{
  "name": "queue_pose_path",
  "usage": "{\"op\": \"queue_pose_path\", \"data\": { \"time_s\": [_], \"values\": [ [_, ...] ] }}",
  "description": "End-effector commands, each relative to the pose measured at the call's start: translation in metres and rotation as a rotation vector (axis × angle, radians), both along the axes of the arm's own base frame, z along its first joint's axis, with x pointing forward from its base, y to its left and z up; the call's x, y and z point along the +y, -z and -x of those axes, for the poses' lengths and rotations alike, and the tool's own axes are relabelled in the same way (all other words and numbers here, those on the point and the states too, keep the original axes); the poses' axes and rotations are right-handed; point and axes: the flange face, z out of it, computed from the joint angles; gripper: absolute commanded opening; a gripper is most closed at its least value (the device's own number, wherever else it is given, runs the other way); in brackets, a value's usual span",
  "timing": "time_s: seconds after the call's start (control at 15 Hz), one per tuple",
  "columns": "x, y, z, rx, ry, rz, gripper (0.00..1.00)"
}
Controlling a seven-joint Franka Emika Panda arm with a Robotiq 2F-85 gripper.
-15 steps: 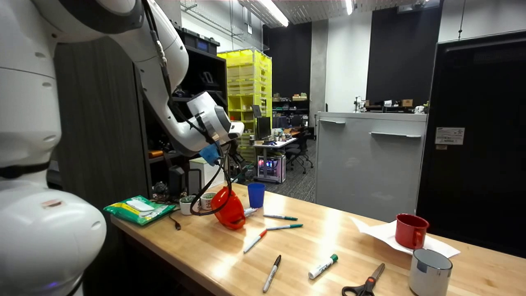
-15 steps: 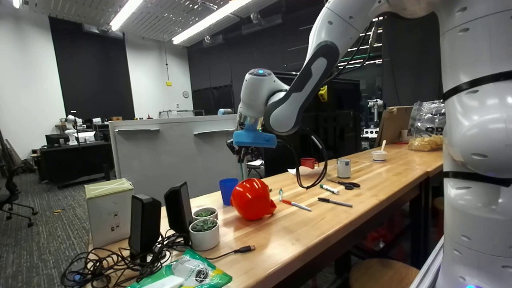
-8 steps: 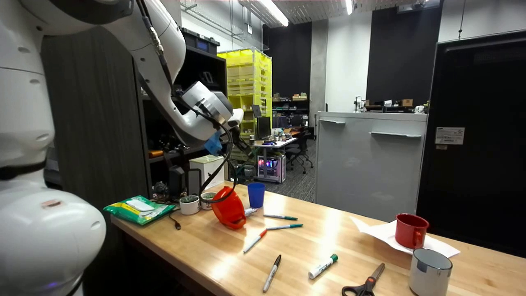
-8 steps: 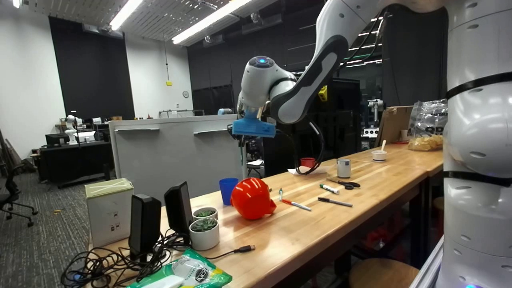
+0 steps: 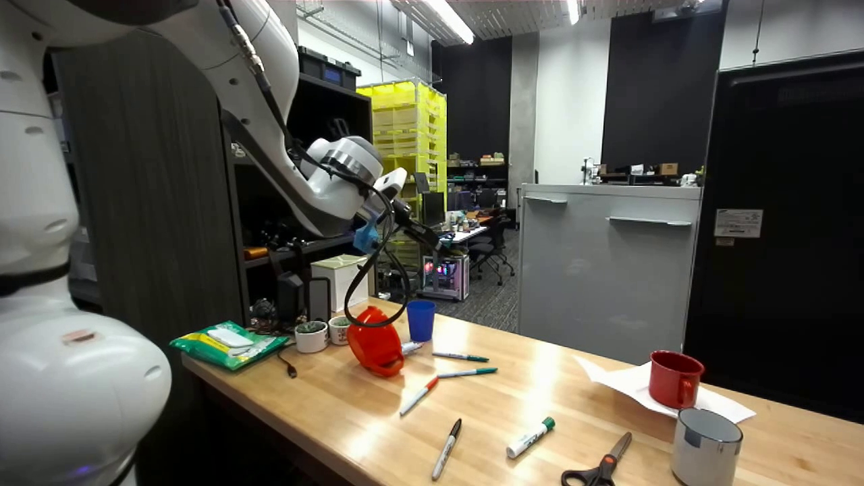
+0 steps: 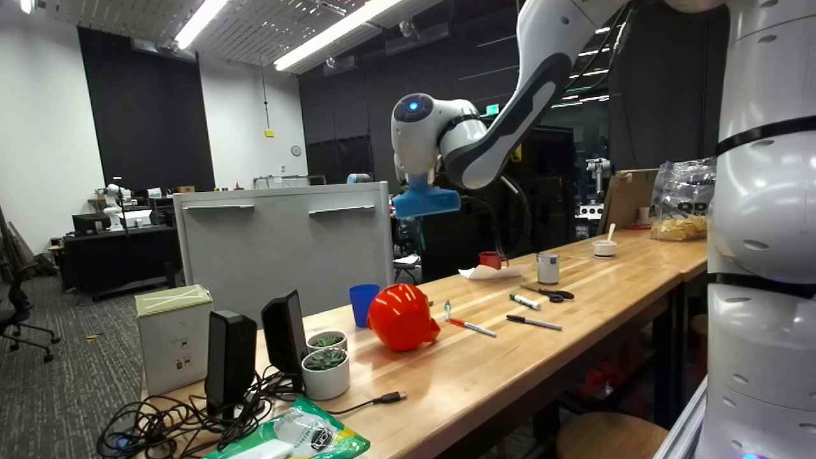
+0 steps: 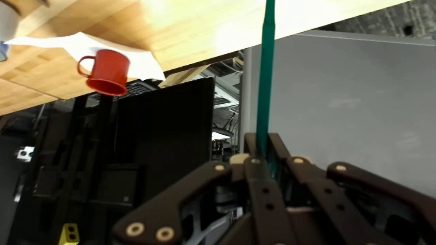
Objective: Remove one pencil from the cup, then put the cup upright
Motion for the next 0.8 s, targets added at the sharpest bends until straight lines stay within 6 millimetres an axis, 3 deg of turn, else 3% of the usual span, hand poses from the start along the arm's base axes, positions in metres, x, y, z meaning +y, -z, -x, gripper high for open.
{"op": "queue_pose_path", "data": {
  "time_s": [0.0, 0.33, 0.73],
  "values": [
    [-0.02, 0.01, 0.02, 0.014, 0.09, 0.111, 0.02],
    [-0.048, 0.036, 0.04, 0.101, 0.209, 0.22, 0.02],
    [-0.052, 0.07, 0.055, 0.177, 0.222, 0.216, 0.02]
  ]
}}
